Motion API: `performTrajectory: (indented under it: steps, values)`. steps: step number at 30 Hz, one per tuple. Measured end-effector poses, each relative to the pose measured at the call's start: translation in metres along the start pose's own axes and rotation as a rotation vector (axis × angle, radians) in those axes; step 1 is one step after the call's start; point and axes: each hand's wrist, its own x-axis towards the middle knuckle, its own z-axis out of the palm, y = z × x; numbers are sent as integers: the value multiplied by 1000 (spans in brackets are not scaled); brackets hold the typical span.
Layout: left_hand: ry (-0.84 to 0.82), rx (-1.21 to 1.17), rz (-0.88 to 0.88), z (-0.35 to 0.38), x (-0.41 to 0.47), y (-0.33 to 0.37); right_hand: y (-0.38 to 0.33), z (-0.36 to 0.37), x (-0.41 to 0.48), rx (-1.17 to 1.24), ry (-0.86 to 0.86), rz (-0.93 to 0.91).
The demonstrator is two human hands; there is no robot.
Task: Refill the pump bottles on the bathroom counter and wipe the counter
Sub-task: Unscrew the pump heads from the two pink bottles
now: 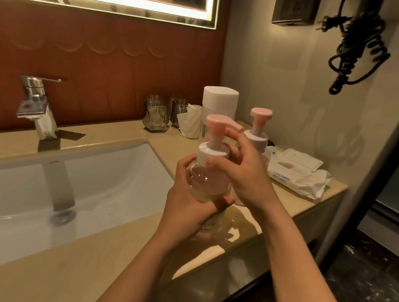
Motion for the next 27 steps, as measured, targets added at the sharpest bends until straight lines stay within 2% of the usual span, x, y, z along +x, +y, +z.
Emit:
performTrajectory:
  steps: [3,8,12,19,27]
  values:
    - [3,-18,-7,0,1,-1,-4,3,1,-132,9,-33]
    - [1,0,1,-1,1,-3,-8,10,-3,-458,257,-163]
    - [-12,28,17,0,0,-3,-11,13,-7,-599,319,-225]
    - [10,-11,20,0,1,-7,-27,9,-4,-531,304,-334]
    - [12,2,55,-1,2,-10,-58,-12,8,-410,421,-406]
